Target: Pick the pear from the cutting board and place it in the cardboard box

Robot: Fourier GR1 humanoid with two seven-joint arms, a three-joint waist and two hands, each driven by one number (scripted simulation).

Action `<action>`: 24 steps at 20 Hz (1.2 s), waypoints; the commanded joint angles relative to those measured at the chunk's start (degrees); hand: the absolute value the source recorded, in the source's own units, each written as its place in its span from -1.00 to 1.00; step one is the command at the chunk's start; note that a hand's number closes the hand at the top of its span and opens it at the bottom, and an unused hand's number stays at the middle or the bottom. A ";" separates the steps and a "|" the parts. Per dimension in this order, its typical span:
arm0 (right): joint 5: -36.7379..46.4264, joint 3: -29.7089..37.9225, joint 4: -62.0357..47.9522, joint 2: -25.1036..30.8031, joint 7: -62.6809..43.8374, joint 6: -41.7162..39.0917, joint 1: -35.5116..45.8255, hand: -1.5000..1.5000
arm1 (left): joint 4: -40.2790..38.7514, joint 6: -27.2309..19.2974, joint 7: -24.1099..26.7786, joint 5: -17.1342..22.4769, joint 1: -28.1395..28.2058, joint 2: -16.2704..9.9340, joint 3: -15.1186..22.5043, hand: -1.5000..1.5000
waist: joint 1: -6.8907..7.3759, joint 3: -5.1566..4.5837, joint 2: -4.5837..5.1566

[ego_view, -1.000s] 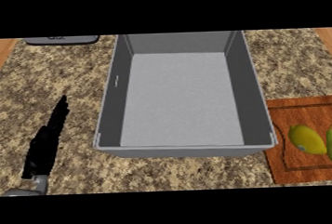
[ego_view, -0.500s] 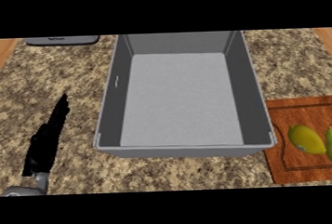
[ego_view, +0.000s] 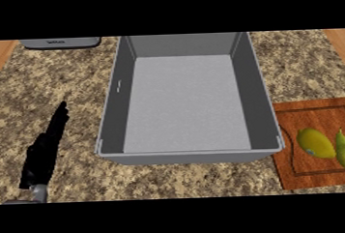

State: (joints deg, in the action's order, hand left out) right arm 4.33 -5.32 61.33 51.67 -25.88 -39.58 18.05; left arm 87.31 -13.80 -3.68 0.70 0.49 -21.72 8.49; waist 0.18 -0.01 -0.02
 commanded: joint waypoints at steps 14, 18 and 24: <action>11.61 5.93 2.12 -8.10 0.70 -1.43 -4.85 -1.00 | 6.64 4.07 -6.02 -5.16 0.41 3.85 -4.04 0.00 | -0.02 0.02 -0.02; 11.14 9.55 2.72 -7.24 -2.55 -4.91 -2.76 -1.00 | 0.00 6.53 0.78 -4.46 0.57 4.12 -7.30 0.00 | -0.14 -0.01 -0.02; 14.17 11.48 5.35 -8.60 1.56 -2.60 -7.40 -1.00 | 0.16 9.05 -2.72 -4.03 -1.95 4.33 -9.42 0.00 | -0.45 -0.01 -0.07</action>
State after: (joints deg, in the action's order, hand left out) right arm 18.69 3.85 61.87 42.55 -24.04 -41.57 14.41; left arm 87.62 -6.79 -4.32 -4.36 0.46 -16.89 1.17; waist 0.09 0.01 -0.01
